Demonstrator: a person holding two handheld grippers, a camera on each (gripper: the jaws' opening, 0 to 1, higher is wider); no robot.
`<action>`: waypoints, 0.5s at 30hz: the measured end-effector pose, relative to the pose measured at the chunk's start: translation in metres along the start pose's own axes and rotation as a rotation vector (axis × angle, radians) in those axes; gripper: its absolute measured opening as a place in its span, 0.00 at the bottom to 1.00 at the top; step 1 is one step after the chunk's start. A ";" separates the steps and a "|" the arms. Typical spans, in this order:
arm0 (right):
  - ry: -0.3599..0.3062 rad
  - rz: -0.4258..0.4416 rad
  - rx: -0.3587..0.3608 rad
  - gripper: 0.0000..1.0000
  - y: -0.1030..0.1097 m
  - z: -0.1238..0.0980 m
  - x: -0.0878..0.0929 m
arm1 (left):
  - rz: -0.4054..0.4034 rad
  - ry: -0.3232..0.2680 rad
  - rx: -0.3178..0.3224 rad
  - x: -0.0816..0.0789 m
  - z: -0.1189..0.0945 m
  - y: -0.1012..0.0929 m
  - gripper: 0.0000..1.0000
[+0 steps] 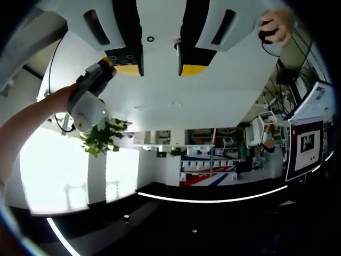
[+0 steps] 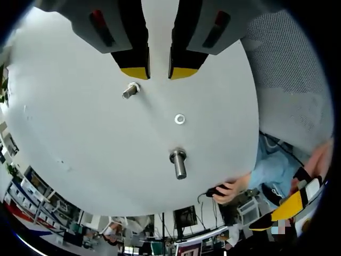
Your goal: Place the washer onto the threaded stud by aligning its center hole with the stud, sliding it down to the base, and recovering from edge contact or off-axis alignment until the washer reaches the visible bottom stop.
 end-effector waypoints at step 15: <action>0.003 -0.042 -0.024 0.16 0.018 0.014 -0.022 | -0.016 -0.016 -0.010 -0.003 -0.002 0.004 0.24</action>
Point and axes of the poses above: the point that each gripper's makers call its tool centre point, and the gripper's own axes: z roughly forward along the fingers, y roughly to its left, x roughly out of its underside, the point moved 2 cm from there along -z, roughly backward along the fingers, and after that the axes turned 12 degrees about y, right-handed, at the moved point
